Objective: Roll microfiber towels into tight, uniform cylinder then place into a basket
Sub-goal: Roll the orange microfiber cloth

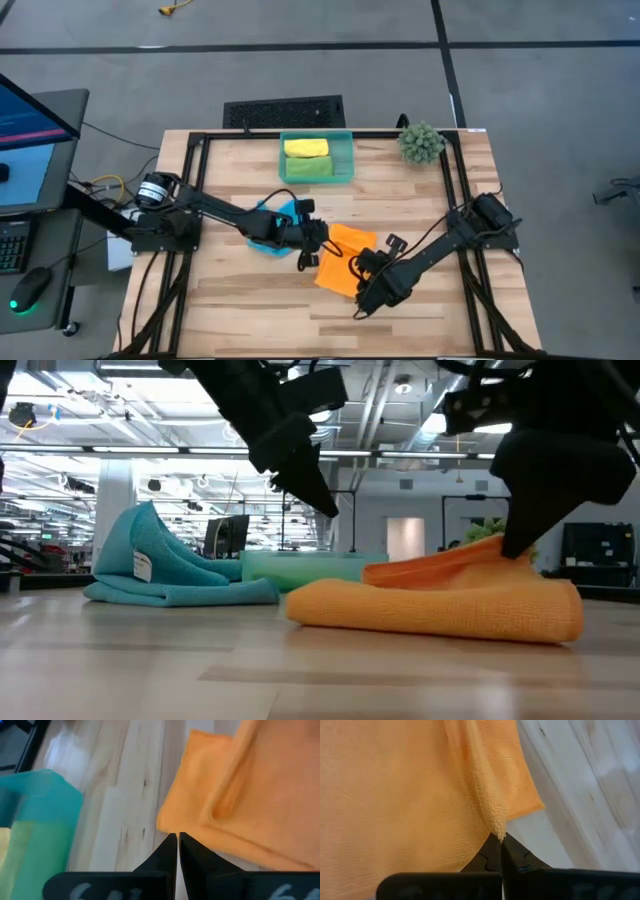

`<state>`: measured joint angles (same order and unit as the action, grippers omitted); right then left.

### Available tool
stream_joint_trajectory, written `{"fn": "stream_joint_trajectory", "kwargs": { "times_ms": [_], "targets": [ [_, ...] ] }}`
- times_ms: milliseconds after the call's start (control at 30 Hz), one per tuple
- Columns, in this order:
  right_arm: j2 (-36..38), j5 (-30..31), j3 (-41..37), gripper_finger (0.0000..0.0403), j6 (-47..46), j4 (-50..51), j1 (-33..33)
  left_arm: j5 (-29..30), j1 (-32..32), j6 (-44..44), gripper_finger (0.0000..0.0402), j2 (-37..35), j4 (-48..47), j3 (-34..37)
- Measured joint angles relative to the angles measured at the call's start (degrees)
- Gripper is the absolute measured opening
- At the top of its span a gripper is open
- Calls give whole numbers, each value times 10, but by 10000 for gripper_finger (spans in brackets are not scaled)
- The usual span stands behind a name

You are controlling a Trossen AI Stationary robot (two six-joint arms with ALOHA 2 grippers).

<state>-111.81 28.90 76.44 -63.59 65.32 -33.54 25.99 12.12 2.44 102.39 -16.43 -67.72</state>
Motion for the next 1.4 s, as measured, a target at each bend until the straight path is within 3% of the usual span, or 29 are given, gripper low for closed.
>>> {"fn": "stream_joint_trajectory", "kwargs": {
  "times_ms": [500, 800, 1000, 1233, 1400],
  "targets": [
    [2, 15, 12, 3, 52, 12, 36, 28, 65, 4, 11, -15, -83, 0],
    [2, 63, 45, 2, 53, 49, 37, 50, 100, 18, 11, -16, -100, 0],
    [2, 77, 45, 2, 52, 48, 33, 52, 105, 19, 11, -16, -100, 0],
    [2, 89, 31, 2, 74, 29, 76, 53, 100, 24, 11, -17, -97, 0],
    [2, 85, 13, 4, 77, 17, 94, 26, 100, 24, 11, -17, -97, 0]
  ]
}}
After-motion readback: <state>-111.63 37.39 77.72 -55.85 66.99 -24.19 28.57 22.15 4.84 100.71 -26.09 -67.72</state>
